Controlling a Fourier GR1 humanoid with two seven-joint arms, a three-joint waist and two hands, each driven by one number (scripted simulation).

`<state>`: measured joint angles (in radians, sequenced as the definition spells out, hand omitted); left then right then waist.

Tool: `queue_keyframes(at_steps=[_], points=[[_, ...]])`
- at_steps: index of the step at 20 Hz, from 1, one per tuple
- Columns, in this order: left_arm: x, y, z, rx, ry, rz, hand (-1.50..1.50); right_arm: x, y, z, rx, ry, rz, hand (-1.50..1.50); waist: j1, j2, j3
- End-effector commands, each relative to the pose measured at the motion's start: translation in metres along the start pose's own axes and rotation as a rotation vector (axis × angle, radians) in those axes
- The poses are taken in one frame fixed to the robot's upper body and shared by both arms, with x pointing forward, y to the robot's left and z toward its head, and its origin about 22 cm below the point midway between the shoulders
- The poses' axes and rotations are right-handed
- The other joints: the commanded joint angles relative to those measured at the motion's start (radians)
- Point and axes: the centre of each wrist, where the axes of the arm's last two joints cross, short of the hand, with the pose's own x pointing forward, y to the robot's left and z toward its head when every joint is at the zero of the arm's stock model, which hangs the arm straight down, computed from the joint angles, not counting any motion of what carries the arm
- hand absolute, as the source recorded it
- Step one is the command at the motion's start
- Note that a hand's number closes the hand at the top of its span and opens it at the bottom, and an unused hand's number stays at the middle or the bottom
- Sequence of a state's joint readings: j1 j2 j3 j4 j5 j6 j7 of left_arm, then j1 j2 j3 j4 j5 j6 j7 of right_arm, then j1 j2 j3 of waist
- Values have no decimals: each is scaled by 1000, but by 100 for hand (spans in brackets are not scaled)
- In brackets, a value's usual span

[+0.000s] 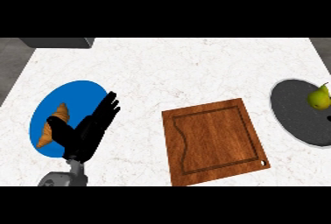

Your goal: Pick the pear from the cutting board and place it in the pan

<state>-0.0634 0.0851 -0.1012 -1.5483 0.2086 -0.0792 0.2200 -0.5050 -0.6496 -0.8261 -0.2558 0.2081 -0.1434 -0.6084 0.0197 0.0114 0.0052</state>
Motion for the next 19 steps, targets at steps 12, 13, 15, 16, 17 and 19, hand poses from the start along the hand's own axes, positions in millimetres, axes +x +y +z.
queue_keyframes(at_steps=[12, 13, 15, 16, 17, 19], points=[[7, 4, 4, 19, 2, 14, 0, -46, -110, 44, 196, -81, -100, -150, -12, -8, -2], [0, 12, 1, 21, 1, -8, 0, -52, -97, 48, 201, -48, -112, -150, -14, -9, -3], [16, 3, -1, -2, 20, 12, 0, -59, -100, 57, 213, -62, -99, -150, -14, -9, -3], [9, 1, 2, 14, 13, -4, 0, -51, -121, 51, 188, -69, -86, -150, -11, -8, -2], [3, -5, 8, 40, 4, 2, 0, -54, -114, 54, 208, -66, -102, -150, -12, -9, -3], [1, 3, -6, 24, 8, -10, 0, -42, -104, 40, 240, -76, -94, -150, -16, -10, -4]])
